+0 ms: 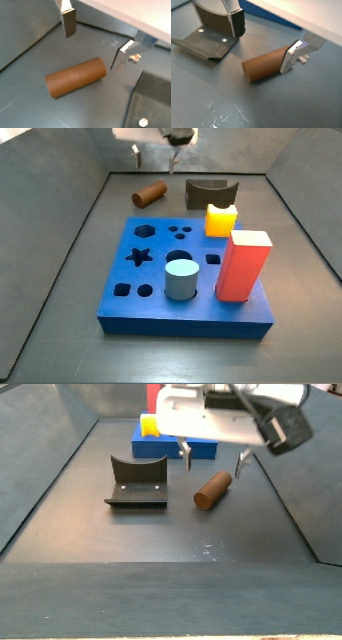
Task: Pick up the round object. Move up. Place the round object on the fixture. Regrasp the round object. Move to above the board. Insert the round object.
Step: Pick up the round object.
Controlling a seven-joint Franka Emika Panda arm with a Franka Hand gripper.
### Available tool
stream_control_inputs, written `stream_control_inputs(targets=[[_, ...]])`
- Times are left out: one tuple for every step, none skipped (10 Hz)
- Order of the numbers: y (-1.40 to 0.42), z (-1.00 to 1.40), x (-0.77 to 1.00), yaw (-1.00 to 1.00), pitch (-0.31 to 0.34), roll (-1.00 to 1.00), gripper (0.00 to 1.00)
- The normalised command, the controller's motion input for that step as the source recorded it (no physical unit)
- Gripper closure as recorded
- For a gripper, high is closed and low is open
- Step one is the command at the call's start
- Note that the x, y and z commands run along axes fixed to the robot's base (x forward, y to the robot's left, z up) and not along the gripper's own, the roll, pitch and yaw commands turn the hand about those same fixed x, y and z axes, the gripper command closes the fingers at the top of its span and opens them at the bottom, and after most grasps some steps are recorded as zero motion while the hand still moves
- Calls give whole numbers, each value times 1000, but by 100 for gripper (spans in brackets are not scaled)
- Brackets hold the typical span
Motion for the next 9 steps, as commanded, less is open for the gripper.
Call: stream_control_inputs(targets=[[-117,-389,-129,-854,-617,-374,0],[-126,-351,-117,-834,-629,-403,0],[-89,-417,-66,-794,-503,-429,0],[0,-520,0,-623,-329,-520,0],[-37,-549,0,-477,-351,-526,0],[-26,-569,34,-409,-329,-517,0],[-37,-569,120,-337,-249,-506,0],[-9,-574,71,-194,-114,-511,0],[0,-460,43,-177,-71,-489,0]])
